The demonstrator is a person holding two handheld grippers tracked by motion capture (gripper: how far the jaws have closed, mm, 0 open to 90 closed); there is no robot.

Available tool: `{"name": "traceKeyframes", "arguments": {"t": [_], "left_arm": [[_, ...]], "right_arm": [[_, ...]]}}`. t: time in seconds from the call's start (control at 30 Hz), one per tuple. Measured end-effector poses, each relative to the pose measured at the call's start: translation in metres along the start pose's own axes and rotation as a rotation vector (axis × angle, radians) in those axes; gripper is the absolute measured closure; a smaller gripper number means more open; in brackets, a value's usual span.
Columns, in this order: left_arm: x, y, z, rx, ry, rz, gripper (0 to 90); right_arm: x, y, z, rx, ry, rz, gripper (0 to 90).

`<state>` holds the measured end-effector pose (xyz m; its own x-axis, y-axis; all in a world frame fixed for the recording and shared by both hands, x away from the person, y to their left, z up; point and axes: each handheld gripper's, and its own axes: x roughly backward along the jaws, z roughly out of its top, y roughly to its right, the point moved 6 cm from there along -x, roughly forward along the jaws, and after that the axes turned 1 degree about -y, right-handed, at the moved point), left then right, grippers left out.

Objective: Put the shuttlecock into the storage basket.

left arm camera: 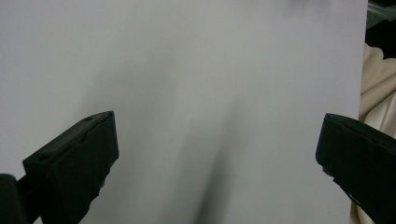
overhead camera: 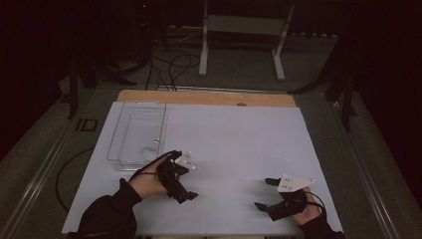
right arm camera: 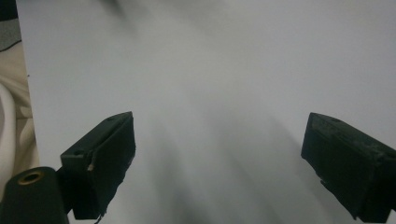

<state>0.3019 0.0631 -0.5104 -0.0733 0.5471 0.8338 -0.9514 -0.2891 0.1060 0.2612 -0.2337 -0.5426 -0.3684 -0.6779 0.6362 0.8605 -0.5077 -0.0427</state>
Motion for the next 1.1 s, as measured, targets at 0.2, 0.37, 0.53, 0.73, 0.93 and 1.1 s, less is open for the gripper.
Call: {"name": "traceKeyframes", "arguments": {"t": [0.2,0.37,0.53,0.73,0.93,1.1], "left_arm": [[0.0,0.001,-0.011,-0.001,-0.002,-0.008,0.1],[-0.001,0.003,-0.021,0.013,0.001,-0.001,0.1],[0.003,0.005,-0.03,0.009,0.007,0.005,0.1],[0.005,0.008,-0.041,0.035,0.025,0.003,0.1],[0.006,0.011,-0.053,0.042,0.028,0.0,0.1],[0.008,0.012,-0.062,0.061,0.047,-0.004,0.1]], "right_arm": [[-0.001,-0.001,0.0,0.011,-0.002,-0.001,10.0],[-0.001,-0.001,0.001,0.013,0.0,-0.002,10.0],[-0.001,-0.002,0.001,0.014,-0.001,0.002,10.0],[-0.001,-0.003,0.0,0.018,-0.009,0.007,10.0],[-0.001,-0.003,0.0,0.016,-0.006,0.011,10.0],[-0.001,-0.002,0.0,0.015,-0.008,0.006,10.0]]}}
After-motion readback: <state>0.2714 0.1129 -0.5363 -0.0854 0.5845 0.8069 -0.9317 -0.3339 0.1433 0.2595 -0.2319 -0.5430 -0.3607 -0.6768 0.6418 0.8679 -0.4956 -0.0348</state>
